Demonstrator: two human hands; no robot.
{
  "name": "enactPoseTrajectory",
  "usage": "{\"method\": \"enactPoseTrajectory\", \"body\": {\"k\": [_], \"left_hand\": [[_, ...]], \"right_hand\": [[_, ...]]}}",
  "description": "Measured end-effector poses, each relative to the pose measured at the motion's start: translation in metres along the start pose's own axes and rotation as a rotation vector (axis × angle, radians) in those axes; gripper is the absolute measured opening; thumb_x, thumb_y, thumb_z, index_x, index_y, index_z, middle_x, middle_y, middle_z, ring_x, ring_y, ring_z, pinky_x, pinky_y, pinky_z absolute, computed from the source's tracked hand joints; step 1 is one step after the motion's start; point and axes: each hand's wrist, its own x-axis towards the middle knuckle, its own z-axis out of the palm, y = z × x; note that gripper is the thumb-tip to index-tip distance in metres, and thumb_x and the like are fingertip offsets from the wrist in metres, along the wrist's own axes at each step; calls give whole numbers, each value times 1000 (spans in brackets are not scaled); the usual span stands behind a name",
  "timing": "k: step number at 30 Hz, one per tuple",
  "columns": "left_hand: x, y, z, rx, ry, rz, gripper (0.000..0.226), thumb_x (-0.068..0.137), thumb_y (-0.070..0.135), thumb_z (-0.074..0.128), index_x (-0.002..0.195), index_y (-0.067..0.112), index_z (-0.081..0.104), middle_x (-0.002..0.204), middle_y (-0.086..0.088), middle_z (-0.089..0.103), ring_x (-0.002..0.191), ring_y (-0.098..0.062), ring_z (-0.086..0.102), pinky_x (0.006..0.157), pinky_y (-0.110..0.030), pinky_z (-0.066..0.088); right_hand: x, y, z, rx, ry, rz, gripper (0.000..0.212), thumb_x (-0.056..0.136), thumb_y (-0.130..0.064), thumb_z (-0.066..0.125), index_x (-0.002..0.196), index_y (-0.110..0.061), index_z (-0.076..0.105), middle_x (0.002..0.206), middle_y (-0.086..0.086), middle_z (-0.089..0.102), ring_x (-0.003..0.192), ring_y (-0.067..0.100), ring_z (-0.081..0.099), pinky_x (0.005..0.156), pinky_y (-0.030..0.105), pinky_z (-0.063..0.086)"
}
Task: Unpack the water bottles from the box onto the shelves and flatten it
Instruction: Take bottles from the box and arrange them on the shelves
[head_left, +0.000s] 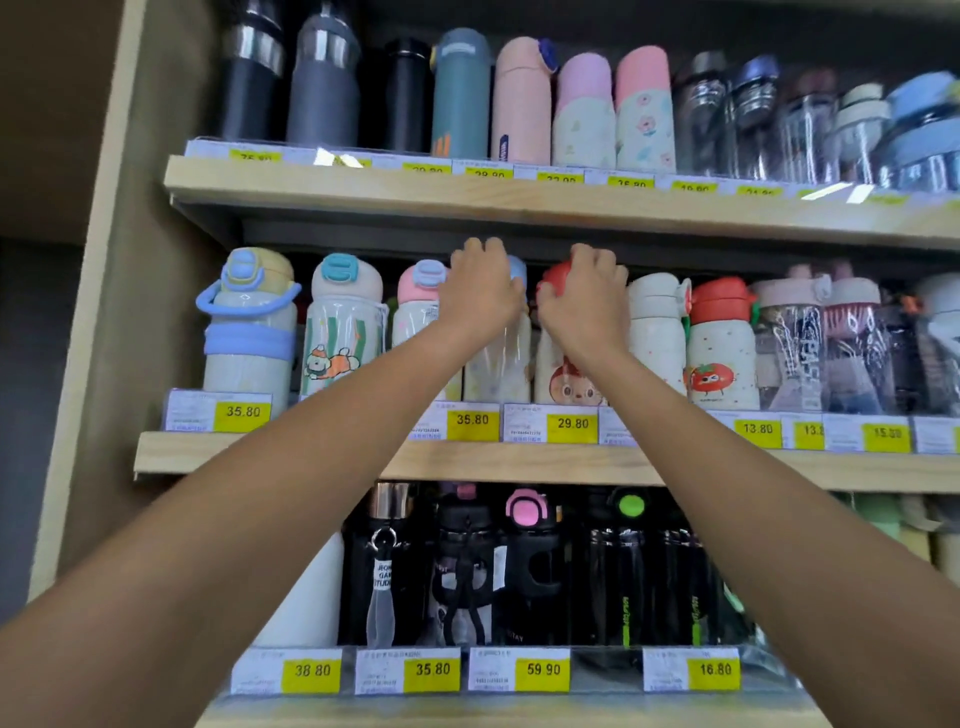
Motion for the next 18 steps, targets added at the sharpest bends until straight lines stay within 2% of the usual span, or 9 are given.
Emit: {"method": "enactPoseTrajectory", "body": {"k": [4,9,14,18], "left_hand": [[11,-3,7,238,11,-1,49,91,43,49,120,3,47,126,-20,50,117,-36,45,89,-41,38],[26,-3,15,477,-19,-16,69,88,65,38,125,8,49,127,-16,56,120,-34,46,98,-41,31],[36,-4,19,530,-79,-60,80,83,76,29,127,12,49,124,-12,59,116,-30,52,97,-41,33],[41,-6,18,449,-77,-47,70,85,70,37,124,12,50,118,-9,61,111,-29,56,87,-36,35]], "right_hand": [[9,7,6,-83,-58,-30,48,92,-34,51,129,-5,42,132,19,43,120,37,40,95,42,38],[18,24,9,-203,-66,-106,50,92,-41,49,129,-8,43,129,19,47,116,37,45,93,43,38],[25,35,12,-220,-114,-108,59,91,-51,47,138,-15,37,130,19,47,115,39,49,94,44,38],[30,38,15,-220,-103,-131,63,87,-56,53,133,-16,40,124,19,51,110,37,53,91,43,39]]}}
